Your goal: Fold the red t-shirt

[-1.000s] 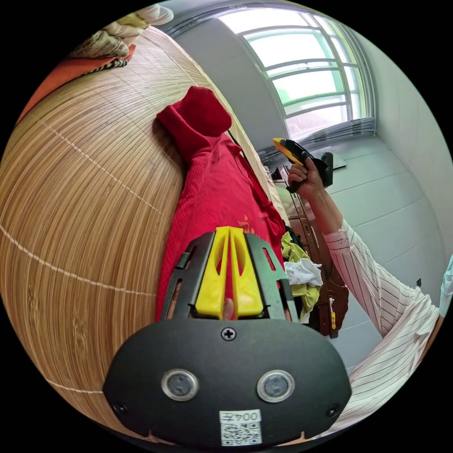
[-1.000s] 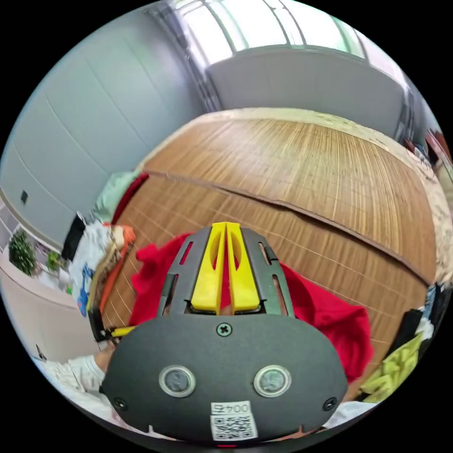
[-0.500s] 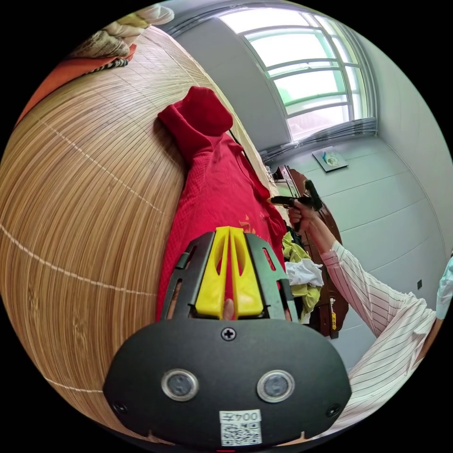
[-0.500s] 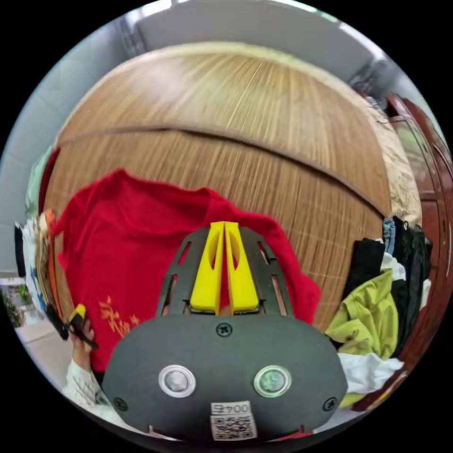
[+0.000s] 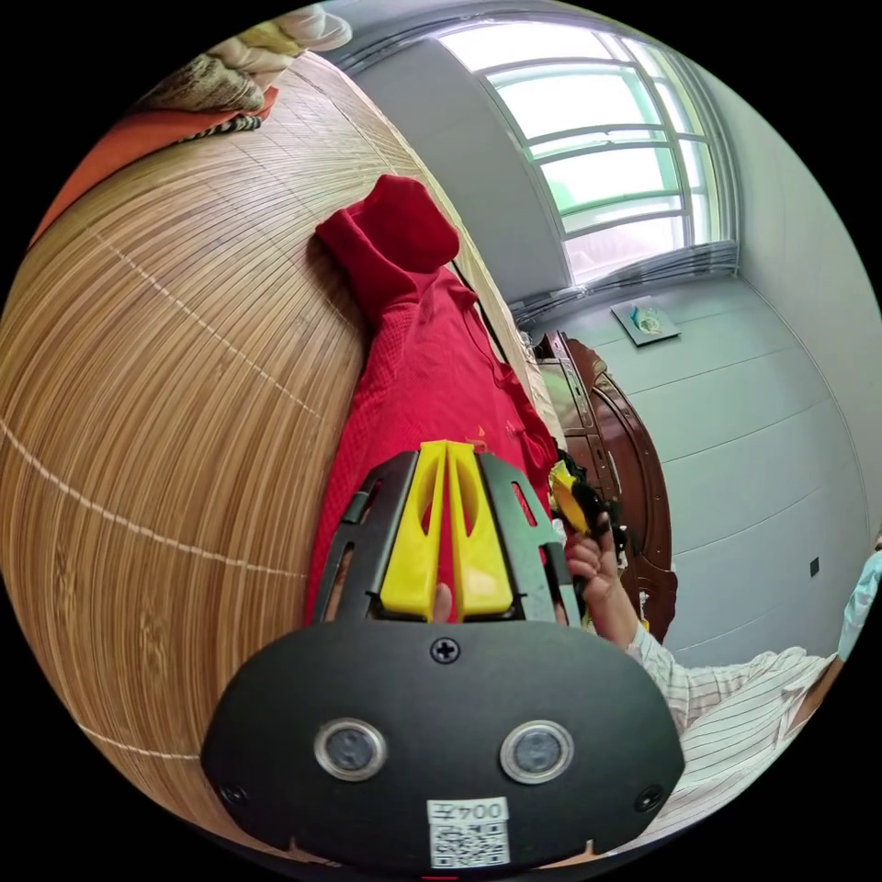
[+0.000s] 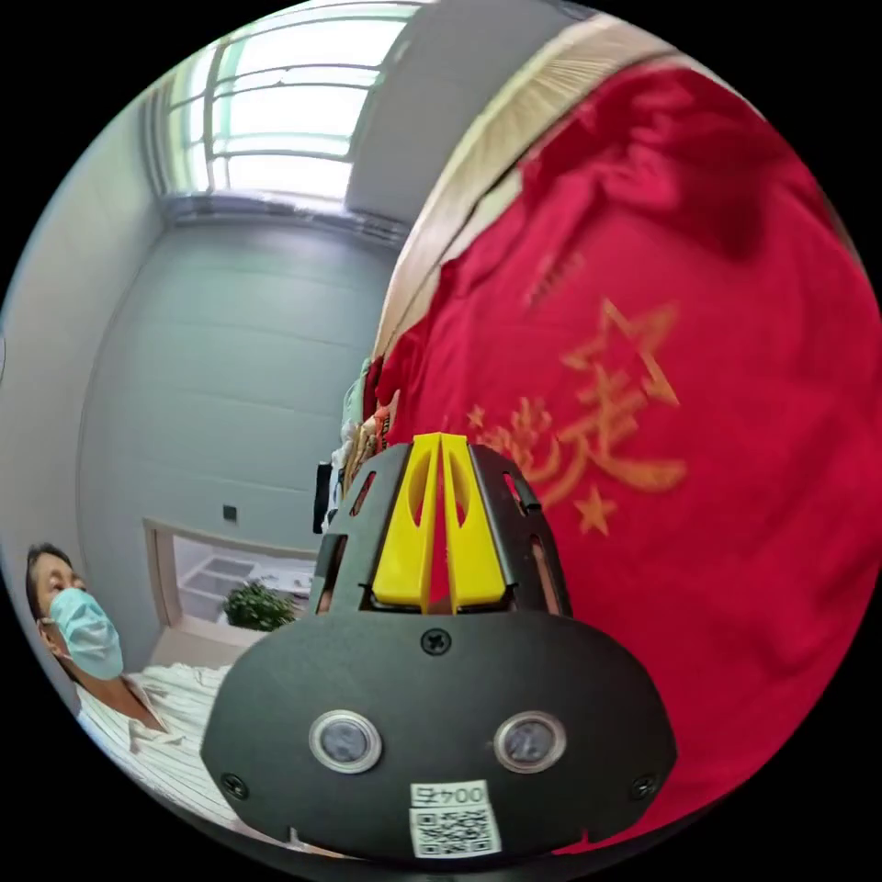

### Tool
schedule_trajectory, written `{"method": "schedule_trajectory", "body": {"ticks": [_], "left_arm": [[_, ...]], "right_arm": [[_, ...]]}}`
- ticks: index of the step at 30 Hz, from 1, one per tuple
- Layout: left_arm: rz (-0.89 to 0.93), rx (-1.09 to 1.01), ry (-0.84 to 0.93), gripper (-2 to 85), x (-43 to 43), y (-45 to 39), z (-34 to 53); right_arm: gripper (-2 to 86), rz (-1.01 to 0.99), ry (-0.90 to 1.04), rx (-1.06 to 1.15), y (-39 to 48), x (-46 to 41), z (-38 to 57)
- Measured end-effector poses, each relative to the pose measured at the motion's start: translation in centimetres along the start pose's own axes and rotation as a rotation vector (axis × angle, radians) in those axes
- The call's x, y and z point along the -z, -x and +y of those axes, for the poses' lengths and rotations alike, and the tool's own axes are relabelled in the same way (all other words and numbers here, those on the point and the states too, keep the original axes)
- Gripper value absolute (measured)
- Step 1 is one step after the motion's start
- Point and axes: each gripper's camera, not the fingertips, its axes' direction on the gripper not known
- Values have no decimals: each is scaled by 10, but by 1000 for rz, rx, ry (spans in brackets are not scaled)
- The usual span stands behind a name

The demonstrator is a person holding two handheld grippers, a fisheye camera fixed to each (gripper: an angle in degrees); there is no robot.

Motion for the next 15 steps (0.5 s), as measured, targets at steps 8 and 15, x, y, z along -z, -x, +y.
{"method": "schedule_trajectory", "body": {"ticks": [8,15], "left_arm": [[-272,-24,-172,17,38,-61,-45],[-521,90,-74,66,-2,-52,-112]], "right_arm": [[-8,106,-31,-22,-38,15,47],[-8,167,-51,18,-36,19,58]]}}
